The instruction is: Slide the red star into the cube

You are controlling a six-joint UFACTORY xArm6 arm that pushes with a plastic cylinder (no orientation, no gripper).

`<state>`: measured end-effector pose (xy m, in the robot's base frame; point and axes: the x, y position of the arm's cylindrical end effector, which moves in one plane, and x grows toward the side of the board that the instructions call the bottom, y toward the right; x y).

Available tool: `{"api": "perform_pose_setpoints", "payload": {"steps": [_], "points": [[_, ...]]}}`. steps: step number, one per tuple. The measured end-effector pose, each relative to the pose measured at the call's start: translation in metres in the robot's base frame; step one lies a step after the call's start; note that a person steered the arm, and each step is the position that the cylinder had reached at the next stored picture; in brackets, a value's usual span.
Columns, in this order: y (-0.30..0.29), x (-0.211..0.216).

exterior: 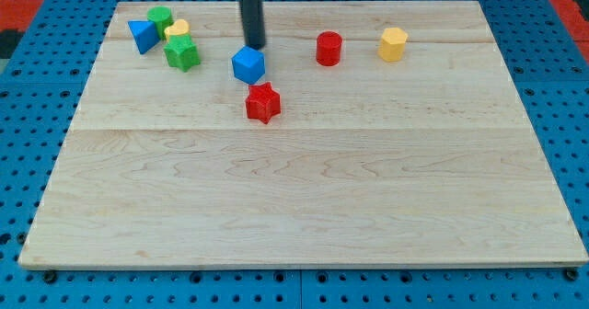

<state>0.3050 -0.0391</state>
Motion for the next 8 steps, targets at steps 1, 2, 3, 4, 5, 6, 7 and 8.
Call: {"api": "perform_pose_setpoints", "payload": {"steps": [1,2,3,4,5,6,7,8], "points": [[0.045,0.059],[0.020,0.052],[-0.058,0.018],[-0.074,0.020],[0.002,0.049],[0.062,0.076],[0.039,0.126],[-0.003,0.099]]}}
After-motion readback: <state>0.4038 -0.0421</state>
